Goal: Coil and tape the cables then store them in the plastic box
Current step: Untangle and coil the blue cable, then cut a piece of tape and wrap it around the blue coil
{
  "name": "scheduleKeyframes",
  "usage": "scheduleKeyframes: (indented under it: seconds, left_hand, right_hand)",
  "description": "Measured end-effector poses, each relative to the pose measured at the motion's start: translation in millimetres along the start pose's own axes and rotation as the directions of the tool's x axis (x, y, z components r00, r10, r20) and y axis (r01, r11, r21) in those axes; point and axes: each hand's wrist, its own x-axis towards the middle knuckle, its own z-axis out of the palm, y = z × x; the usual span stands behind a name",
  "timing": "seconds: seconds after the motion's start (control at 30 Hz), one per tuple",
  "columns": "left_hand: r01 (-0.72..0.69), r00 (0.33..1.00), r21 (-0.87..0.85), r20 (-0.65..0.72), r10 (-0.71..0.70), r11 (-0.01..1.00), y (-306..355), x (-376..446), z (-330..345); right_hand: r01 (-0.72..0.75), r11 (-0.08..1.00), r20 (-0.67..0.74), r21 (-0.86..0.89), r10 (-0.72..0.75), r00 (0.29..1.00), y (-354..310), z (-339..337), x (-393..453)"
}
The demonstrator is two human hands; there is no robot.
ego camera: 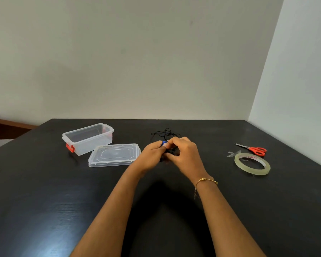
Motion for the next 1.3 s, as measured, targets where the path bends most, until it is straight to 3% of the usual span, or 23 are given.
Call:
scheduleKeyframes:
  seconds: [0.13,0.23,0.33,0.5,0.6,0.73,0.8,0.9,1.0,1.17,1.3]
  left_hand:
    - [0.131,0.979,-0.184,0.177,-0.098,0.974,4,-6,4]
    - [0.238,0.946,-0.377,0.298,-0.126,0.895,7,-12,9]
    - [0.280,0.932,-0.509,0.348,-0.103,0.814,15,-14,17]
    - [0.339,0.931,-0.591,0.325,-0.168,0.732,30,0,49]
    - [0.321,0.943,-0.546,0.257,-0.210,0.774,31,12,78]
    - [0.264,0.961,-0.418,0.041,-0.272,0.869,26,29,111]
    - [0.184,0.972,-0.342,-0.073,-0.222,0.921,22,35,121]
    - [-0.015,0.977,-0.170,-0.214,-0.022,0.985,21,41,131]
    - [-0.016,0.983,-0.073,-0.181,0.002,0.997,24,43,138]
    - [-0.011,0.998,0.104,-0.060,0.017,0.995,30,39,164]
    - [-0.033,0.997,0.086,-0.062,0.038,0.996,36,42,183]
  right_hand:
    - [-0.019,0.997,-0.039,0.070,0.022,0.999,5,-2,1]
    - [-0.037,0.992,-0.053,0.124,0.044,0.998,11,-5,3]
    - [-0.068,0.987,-0.055,0.143,0.076,0.996,13,-9,2]
    - [-0.104,0.991,-0.201,0.086,0.119,0.972,32,-27,0]
    - [-0.136,0.988,-0.209,0.072,0.149,0.967,56,-46,-7]
    - [-0.291,0.956,-0.283,-0.022,0.274,0.919,83,-79,-19]
    - [-0.393,0.911,-0.377,-0.127,0.322,0.868,99,-103,-27]
    - [-0.608,0.766,-0.469,-0.210,0.467,0.750,131,-142,-52]
    - [-0.747,0.632,-0.452,-0.205,0.616,0.645,150,-161,-78]
    - [-0.670,0.654,-0.235,-0.351,0.631,0.739,142,-146,-80]
    - [-0.644,0.645,-0.223,-0.412,0.614,0.757,139,-139,-77]
